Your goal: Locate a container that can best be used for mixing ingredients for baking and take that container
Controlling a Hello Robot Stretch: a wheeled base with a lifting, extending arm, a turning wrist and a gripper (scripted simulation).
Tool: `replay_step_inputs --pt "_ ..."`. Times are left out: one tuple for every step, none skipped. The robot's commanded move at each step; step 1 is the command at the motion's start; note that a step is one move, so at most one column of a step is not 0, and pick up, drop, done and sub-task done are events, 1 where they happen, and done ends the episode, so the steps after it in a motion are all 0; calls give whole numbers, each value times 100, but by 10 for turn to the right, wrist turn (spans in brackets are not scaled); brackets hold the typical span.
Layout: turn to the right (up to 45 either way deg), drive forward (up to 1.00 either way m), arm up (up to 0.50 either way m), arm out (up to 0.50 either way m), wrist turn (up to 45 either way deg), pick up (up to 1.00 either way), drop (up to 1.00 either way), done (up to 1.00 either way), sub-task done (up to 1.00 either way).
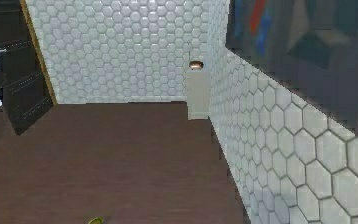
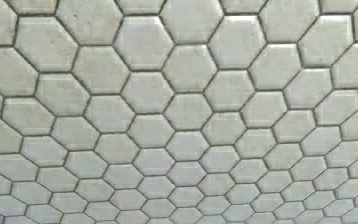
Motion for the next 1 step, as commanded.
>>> replay_step_inputs --pt "0 100 0 0 0 0 0 0 0"
